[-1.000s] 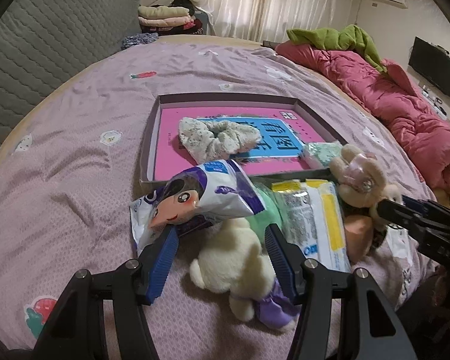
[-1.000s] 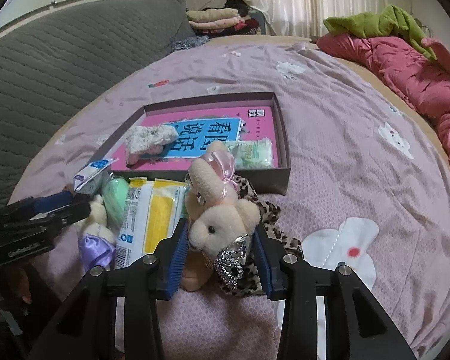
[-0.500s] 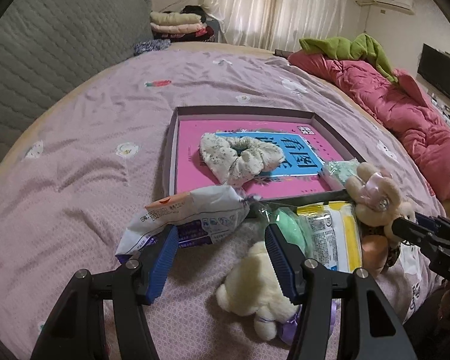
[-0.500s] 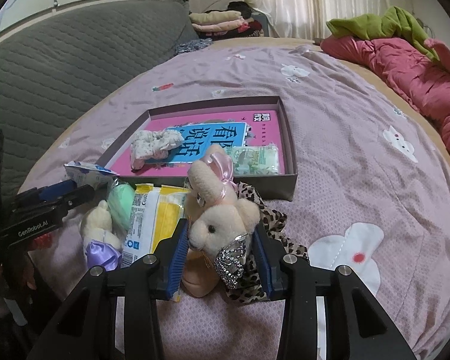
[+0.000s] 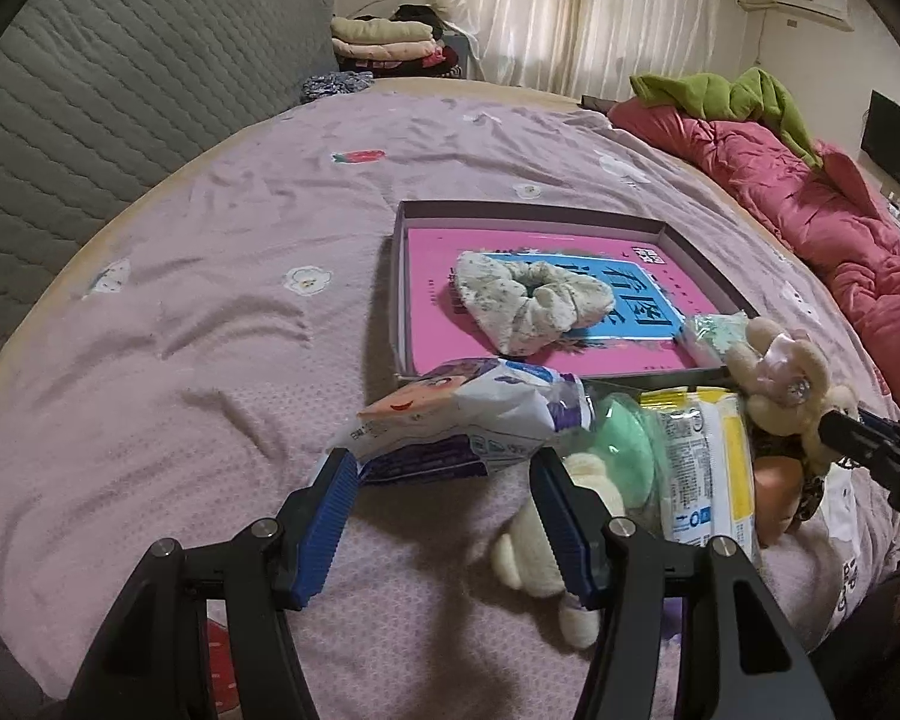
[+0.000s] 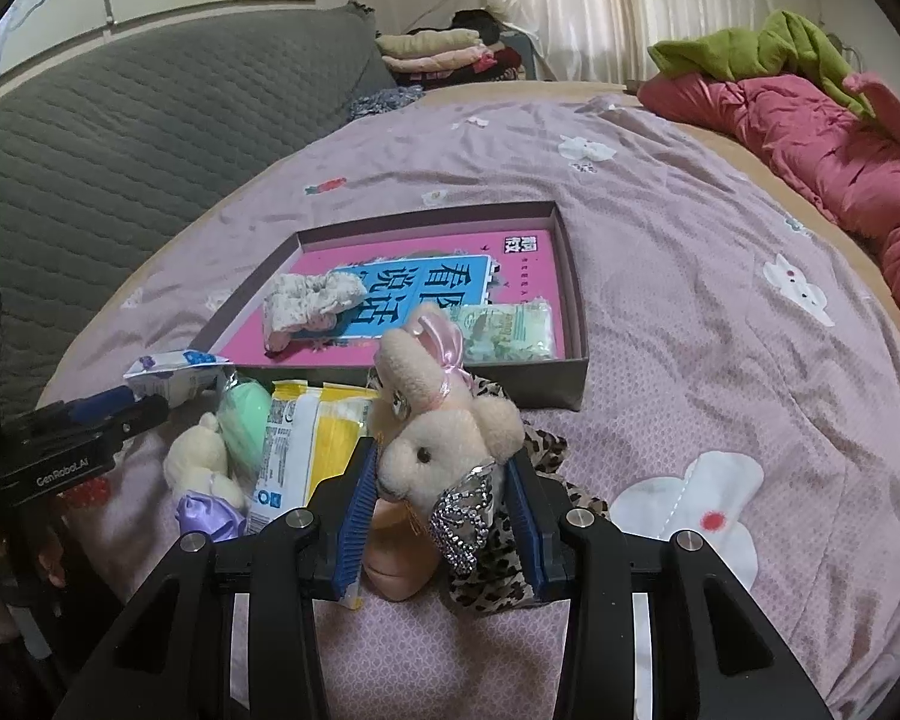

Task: Organize soft objects
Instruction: 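Grasp the cartoon snack bag with left tool while right tool holds the bunny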

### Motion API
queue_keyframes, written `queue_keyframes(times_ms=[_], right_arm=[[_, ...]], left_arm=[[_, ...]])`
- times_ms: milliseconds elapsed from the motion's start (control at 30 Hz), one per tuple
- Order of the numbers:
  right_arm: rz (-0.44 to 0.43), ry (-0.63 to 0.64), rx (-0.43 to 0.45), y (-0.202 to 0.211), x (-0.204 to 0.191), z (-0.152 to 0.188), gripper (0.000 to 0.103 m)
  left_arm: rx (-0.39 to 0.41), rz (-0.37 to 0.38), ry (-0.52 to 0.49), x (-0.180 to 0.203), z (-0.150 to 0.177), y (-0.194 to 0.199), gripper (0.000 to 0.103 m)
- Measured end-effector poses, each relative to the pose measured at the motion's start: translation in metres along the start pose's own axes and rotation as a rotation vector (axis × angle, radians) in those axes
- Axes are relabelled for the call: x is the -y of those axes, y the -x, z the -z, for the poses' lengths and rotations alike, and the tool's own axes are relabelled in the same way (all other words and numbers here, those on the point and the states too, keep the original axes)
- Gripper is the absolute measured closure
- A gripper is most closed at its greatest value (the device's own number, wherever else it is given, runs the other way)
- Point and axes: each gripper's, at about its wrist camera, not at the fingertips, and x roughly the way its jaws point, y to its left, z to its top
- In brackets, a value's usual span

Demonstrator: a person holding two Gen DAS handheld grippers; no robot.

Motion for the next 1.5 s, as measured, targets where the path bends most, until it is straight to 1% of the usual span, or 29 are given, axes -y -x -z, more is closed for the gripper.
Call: queue_keyframes(times_ms=[133,233,333,533,633,700,867,967,1067,1167,1233,1300,1333,1400,1433,1500], right_arm=[[-0.003,-0.008,0.003,0.000,0.001,-0.002,0.061],[-0.003,-0.007,0.004,0.000,0.001,-0.002,0.061],[-0.007,-0.010,0.004,0.000,0.001,-0.002,0.061],[-0.015,-0.010,0.005,0.001,0.000,-0.002,0.061],[-0.015,-0.015,0.005,0.002,0.002,-0.002,0.061],[-0.019,-0.025,0.006,0.002,0.004,-0.003,0.061],[-0.029,-0.047,0.008,0.003,0.008,-0.004,0.061],[-0.029,-0.046,0.006,0.003,0.008,-0.004,0.061],[-0.028,-0.043,0.007,0.003,0.008,-0.004,0.061],[-0.037,-0.039,0.007,0.004,0.007,-0.003,0.061],[-0.041,-0.026,0.011,0.004,0.005,-0.003,0.062],[-0.044,-0.016,0.010,0.003,0.003,-0.003,0.063],[-0.044,-0.009,0.010,0.003,0.001,-0.003,0.064],[-0.045,0.000,0.017,0.004,0.000,-0.003,0.065],[-0.045,0.002,0.019,0.003,-0.001,-0.003,0.065],[-0.047,0.002,0.021,0.003,-0.001,-0.003,0.065]], left_arm=[[-0.008,-0.033,-0.034,0.003,0.000,-0.002,0.043],[-0.020,-0.027,-0.051,0.006,0.005,0.001,0.043],[-0.004,-0.051,-0.081,0.010,0.005,0.003,0.043],[0.011,-0.047,-0.099,0.015,0.004,0.005,0.043],[0.034,-0.037,-0.126,0.019,0.004,0.011,0.043],[0.061,-0.059,-0.178,0.025,0.004,0.015,0.043],[0.065,-0.144,-0.301,0.039,0.001,0.005,0.043],[0.054,-0.144,-0.332,0.042,-0.001,-0.002,0.043],[0.043,-0.159,-0.367,0.044,-0.002,-0.010,0.042],[0.043,-0.141,-0.369,0.043,-0.004,-0.014,0.043],[0.043,-0.110,-0.353,0.040,-0.007,-0.016,0.050],[0.040,-0.072,-0.324,0.038,-0.007,-0.018,0.063],[0.035,-0.051,-0.312,0.037,-0.008,-0.019,0.066],[0.029,-0.036,-0.321,0.040,-0.006,-0.020,0.079],[0.026,-0.032,-0.325,0.041,-0.005,-0.020,0.080],[0.023,-0.024,-0.325,0.042,-0.004,-0.020,0.085]])
